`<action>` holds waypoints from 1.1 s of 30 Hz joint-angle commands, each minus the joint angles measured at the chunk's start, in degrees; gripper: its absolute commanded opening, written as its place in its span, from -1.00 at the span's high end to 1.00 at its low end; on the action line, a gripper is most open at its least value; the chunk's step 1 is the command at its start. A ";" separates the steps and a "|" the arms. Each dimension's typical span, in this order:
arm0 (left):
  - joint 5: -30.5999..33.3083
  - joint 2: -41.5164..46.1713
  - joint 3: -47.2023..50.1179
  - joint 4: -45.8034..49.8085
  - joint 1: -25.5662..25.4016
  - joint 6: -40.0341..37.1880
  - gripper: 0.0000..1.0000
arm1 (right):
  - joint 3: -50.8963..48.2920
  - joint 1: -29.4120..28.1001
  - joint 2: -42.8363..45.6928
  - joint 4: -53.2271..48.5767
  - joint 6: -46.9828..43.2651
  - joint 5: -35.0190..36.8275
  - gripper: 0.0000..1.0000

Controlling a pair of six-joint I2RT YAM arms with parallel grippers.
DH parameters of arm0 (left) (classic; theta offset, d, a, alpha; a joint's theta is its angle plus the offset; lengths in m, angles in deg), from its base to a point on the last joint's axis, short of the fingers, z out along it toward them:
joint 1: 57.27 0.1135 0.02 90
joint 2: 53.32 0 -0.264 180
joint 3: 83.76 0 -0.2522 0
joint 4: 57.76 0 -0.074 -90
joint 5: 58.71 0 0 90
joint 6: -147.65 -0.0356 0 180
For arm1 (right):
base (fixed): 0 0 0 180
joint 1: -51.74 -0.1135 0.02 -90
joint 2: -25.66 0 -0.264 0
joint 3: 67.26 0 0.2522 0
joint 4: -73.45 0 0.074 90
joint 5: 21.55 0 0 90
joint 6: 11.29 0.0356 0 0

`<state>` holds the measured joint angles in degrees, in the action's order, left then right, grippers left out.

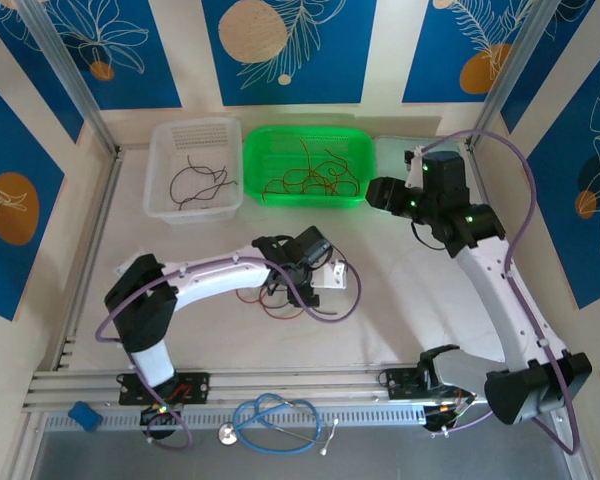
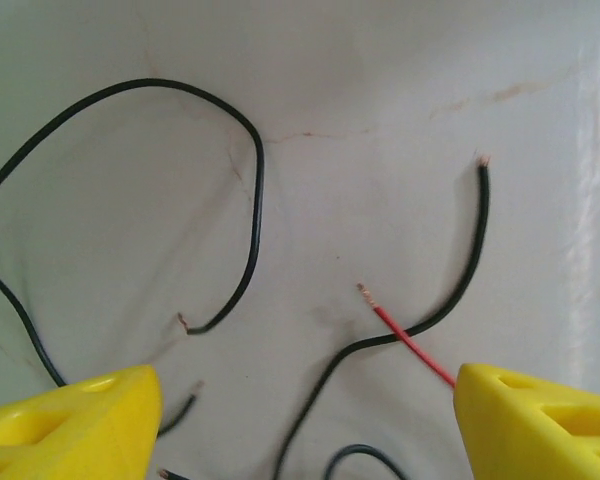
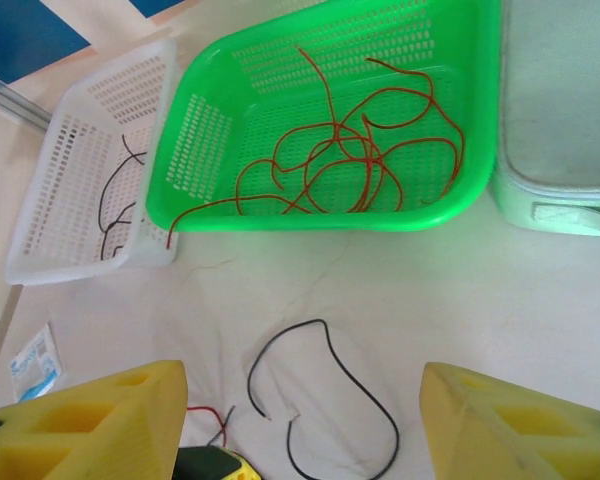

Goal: Untangle the cables

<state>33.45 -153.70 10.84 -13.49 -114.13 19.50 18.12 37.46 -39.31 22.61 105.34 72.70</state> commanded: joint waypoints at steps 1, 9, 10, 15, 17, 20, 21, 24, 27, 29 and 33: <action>1.40 -4.03 1.36 -3.48 0.86 -17.57 -0.51 | -2.45 1.03 3.20 0.61 -2.15 -1.11 -0.29; 1.60 -12.14 -3.23 -10.31 4.89 -22.45 -0.47 | -7.72 1.78 9.15 1.40 -2.36 -2.58 -0.32; 1.92 -12.39 -3.65 -11.02 5.05 -22.72 -0.47 | -8.16 1.87 9.57 1.40 -2.37 -2.73 -0.32; 2.21 -14.39 -5.65 -10.63 5.14 -24.65 -0.46 | -9.63 2.18 11.74 0.87 -2.38 -3.49 -0.33; 1.52 -15.01 -6.55 -8.55 5.02 -24.82 -0.43 | -9.83 2.26 12.25 0.54 -2.27 -3.57 -0.33; 0.54 -15.31 -6.77 -6.22 4.85 -24.90 -0.31 | -10.23 2.50 12.80 0.43 -2.11 -3.64 -0.33; 0.23 -15.31 -6.47 -6.15 4.91 -25.16 -0.25 | -10.33 2.51 12.83 0.52 -2.03 -3.72 -0.33; 0.17 -16.09 -6.30 -5.62 4.84 -25.90 -0.07 | -10.39 2.83 12.78 0.53 -1.69 -3.98 -0.33; 0.67 -17.96 -8.26 -3.72 4.83 -25.61 0.17 | -10.44 2.93 12.85 0.28 -1.43 -4.34 -0.33; 0.65 -20.40 -13.06 1.55 4.94 -23.50 0.85 | -10.49 3.03 13.11 0.00 -1.30 -4.34 -0.33; 3.33 -24.05 -20.95 6.28 5.18 -17.30 1.00 | -10.80 3.04 13.93 -0.51 -1.01 -4.12 -0.33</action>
<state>35.09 -174.53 -6.34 -10.06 -109.34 -1.86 8.07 40.17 -27.01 22.94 104.16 69.49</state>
